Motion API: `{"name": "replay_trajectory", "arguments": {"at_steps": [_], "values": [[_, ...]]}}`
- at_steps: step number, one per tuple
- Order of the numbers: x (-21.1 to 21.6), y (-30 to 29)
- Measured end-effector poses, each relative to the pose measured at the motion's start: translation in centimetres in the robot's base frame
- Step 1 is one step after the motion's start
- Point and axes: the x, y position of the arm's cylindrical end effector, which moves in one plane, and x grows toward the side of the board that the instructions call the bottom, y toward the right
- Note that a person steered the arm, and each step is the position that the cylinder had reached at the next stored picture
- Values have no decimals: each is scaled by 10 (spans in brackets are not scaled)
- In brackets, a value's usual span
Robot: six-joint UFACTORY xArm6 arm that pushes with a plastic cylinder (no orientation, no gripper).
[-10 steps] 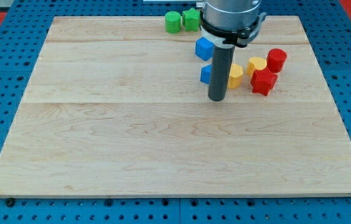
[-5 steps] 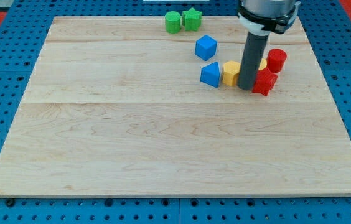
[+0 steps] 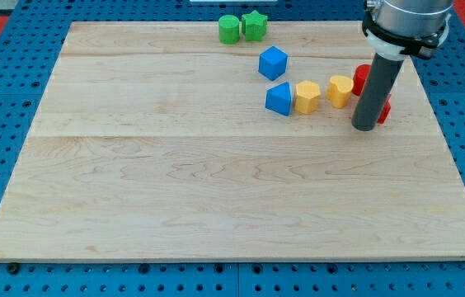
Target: Move the red star below the red circle
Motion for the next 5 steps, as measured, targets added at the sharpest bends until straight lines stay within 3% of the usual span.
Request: {"name": "replay_trajectory", "arguments": {"at_steps": [5], "values": [[-33,2]]}}
